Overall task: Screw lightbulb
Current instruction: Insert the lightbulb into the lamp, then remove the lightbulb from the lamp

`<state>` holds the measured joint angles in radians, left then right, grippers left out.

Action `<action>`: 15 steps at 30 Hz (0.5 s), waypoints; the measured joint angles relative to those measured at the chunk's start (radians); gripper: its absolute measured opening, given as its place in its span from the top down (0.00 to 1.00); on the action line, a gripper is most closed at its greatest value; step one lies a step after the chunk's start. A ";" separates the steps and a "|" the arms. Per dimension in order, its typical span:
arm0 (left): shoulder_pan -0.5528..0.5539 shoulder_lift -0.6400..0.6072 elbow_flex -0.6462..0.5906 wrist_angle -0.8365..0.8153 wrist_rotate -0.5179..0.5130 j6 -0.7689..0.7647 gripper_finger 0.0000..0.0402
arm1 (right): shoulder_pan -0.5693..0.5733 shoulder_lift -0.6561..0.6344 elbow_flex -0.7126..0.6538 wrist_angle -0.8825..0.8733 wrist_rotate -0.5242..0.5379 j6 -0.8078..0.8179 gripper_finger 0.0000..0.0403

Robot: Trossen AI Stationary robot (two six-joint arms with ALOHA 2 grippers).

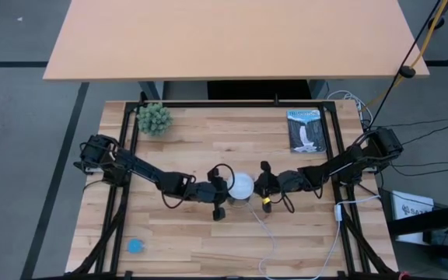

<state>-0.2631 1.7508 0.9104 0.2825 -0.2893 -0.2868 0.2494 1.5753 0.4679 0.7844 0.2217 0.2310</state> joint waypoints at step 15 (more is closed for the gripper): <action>0.001 0.000 -0.001 -0.028 -0.133 -0.008 1.00 | 0.003 0.000 0.000 0.024 -0.307 -0.005 1.00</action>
<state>-0.2625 1.7508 0.9096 0.2550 -0.4226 -0.2944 0.2520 1.5749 0.4679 0.8085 -0.0852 0.2259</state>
